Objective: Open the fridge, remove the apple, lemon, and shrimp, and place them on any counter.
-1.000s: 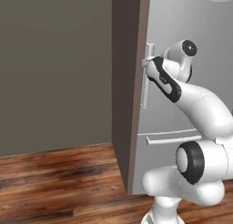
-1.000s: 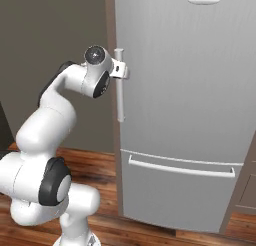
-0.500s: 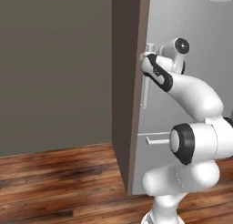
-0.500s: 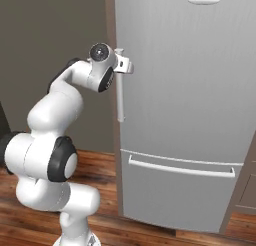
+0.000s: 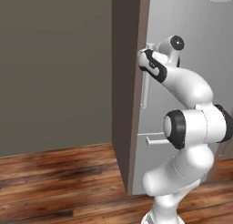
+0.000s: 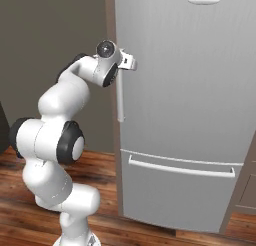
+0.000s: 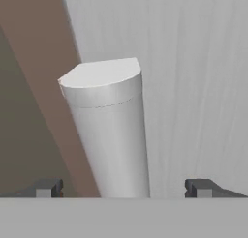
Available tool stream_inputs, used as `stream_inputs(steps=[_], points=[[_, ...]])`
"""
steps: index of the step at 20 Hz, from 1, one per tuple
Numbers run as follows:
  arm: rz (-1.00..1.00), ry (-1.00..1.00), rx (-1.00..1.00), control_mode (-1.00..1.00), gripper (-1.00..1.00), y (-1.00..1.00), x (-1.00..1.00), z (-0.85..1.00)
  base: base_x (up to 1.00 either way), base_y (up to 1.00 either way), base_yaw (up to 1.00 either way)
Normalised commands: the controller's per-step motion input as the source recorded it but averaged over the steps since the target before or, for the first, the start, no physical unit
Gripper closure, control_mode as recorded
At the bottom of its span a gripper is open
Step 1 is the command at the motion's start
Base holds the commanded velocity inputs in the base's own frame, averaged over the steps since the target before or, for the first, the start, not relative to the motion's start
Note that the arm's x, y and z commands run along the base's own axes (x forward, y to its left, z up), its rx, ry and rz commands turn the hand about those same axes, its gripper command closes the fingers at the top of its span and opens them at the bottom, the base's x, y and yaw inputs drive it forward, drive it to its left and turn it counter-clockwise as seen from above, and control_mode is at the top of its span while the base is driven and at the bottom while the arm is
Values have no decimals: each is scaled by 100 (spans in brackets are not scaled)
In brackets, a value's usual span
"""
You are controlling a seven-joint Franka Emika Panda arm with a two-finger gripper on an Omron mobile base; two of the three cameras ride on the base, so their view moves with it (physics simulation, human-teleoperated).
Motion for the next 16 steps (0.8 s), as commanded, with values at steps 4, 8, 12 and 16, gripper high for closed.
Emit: stream_inputs(steps=[4, 8, 12, 16], points=[[0, -2, 3, -100, -100, 0, 41, -21, 0, 0, 0], [0, 0, 2, -100, -100, 0, 42, -17, 0, 0, 0], [0, 3, 0, -100, -100, 0, 32, -6, 0, 0, 0], [0, 9, 0, -100, 100, 0, 13, -1, 0, 0, 0]])
